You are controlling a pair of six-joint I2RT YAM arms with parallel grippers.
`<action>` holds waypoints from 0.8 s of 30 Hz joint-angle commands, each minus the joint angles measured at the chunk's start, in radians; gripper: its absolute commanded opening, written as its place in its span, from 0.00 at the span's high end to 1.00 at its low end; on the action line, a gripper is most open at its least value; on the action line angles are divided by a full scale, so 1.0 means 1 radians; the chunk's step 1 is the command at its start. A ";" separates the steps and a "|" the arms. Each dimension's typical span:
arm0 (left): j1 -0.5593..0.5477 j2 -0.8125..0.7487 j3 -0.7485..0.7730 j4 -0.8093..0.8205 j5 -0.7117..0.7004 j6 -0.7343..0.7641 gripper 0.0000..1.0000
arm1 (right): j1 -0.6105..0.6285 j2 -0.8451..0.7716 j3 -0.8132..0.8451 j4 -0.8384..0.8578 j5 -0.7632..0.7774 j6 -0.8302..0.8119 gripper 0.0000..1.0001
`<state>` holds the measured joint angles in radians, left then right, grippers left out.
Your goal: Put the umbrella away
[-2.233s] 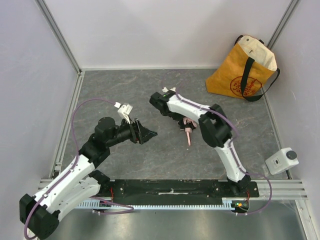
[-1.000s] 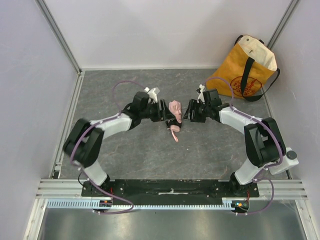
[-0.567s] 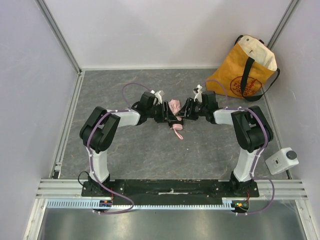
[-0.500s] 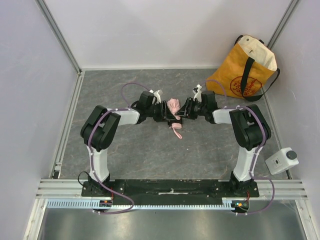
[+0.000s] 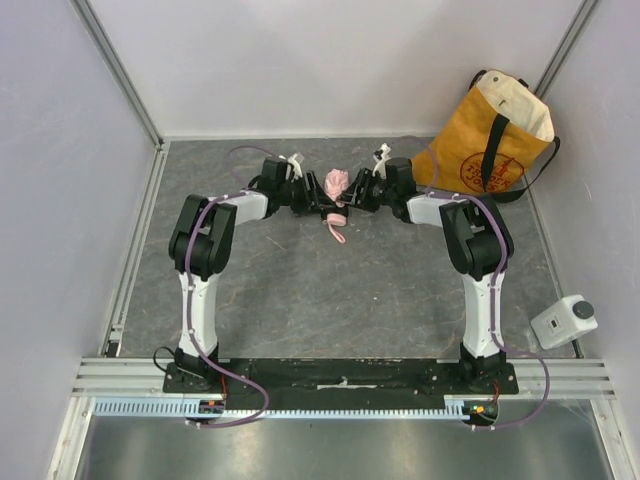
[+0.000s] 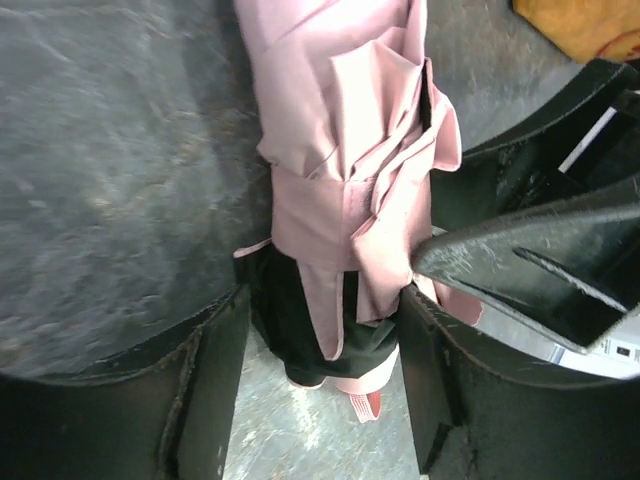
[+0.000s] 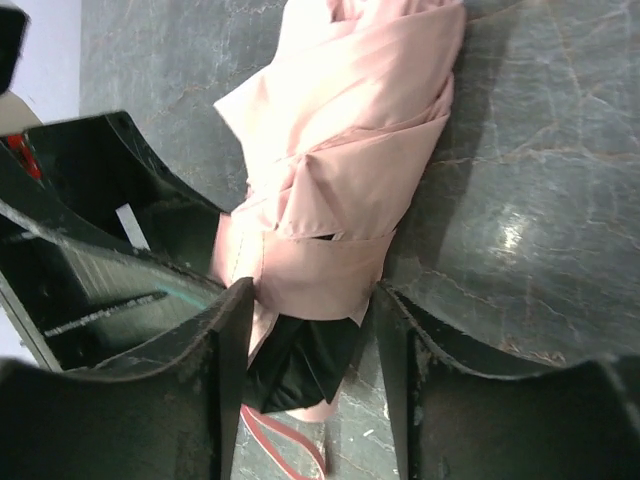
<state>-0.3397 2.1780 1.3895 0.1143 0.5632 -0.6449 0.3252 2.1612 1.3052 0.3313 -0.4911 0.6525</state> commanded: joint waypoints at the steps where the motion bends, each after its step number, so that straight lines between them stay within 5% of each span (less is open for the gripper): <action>1: 0.063 -0.076 0.014 -0.093 -0.107 0.100 0.27 | 0.028 -0.018 0.100 -0.196 0.046 -0.086 0.36; 4: 0.096 -0.190 -0.043 -0.106 -0.128 0.120 0.16 | 0.028 -0.118 0.094 -0.329 0.150 -0.196 0.19; 8: 0.099 -0.331 -0.093 -0.176 -0.100 0.145 0.15 | 0.028 -0.288 0.059 -0.561 0.373 -0.330 0.08; 16: 0.087 -0.847 -0.464 -0.092 0.026 0.079 0.19 | 0.044 -0.752 -0.289 -0.684 0.457 -0.311 0.04; 24: 0.048 -1.387 -0.687 -0.155 0.115 0.131 0.15 | 0.061 -1.210 -0.405 -0.833 0.471 -0.333 0.02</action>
<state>-0.2863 0.9791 0.7544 0.0010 0.6094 -0.5602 0.3836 1.1194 0.9081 -0.4168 -0.0502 0.3431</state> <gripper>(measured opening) 0.837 0.979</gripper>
